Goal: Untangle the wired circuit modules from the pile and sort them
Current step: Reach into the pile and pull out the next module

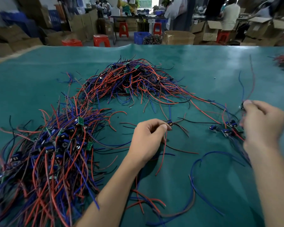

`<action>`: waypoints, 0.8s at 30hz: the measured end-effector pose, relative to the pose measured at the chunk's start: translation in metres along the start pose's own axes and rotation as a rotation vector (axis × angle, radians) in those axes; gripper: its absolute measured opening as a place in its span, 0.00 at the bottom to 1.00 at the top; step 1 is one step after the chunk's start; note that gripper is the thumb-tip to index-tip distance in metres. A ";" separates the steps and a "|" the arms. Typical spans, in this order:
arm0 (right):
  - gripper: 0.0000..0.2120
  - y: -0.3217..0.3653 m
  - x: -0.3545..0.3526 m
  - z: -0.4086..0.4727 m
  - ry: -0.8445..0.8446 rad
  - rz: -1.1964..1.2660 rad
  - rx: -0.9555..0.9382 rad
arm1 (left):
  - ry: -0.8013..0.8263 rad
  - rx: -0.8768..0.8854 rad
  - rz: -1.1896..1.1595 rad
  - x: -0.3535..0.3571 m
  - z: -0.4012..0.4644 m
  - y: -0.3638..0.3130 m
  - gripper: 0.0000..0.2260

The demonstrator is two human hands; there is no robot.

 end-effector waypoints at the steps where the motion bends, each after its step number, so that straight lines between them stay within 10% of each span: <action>1: 0.15 -0.002 -0.002 0.002 0.018 -0.127 -0.010 | -0.010 -0.012 -0.021 -0.001 0.000 0.000 0.09; 6: 0.13 0.008 0.026 -0.026 0.241 -0.546 -0.257 | -0.023 -0.085 -0.017 -0.001 0.000 0.005 0.08; 12: 0.19 -0.004 0.093 -0.118 0.937 -0.682 -0.505 | -0.135 -0.090 0.046 -0.006 0.002 0.010 0.05; 24: 0.10 -0.009 0.070 -0.071 0.428 0.344 0.155 | 0.029 -0.049 0.083 0.001 -0.002 0.002 0.09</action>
Point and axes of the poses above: each hand's wrist, its own z-axis towards the middle knuckle, its own x-axis out of the palm, y = z × x, the point moved 5 cm from there along z, towards the middle knuckle, and after that the axes turned 11 degrees about z, right-handed, at the moved point
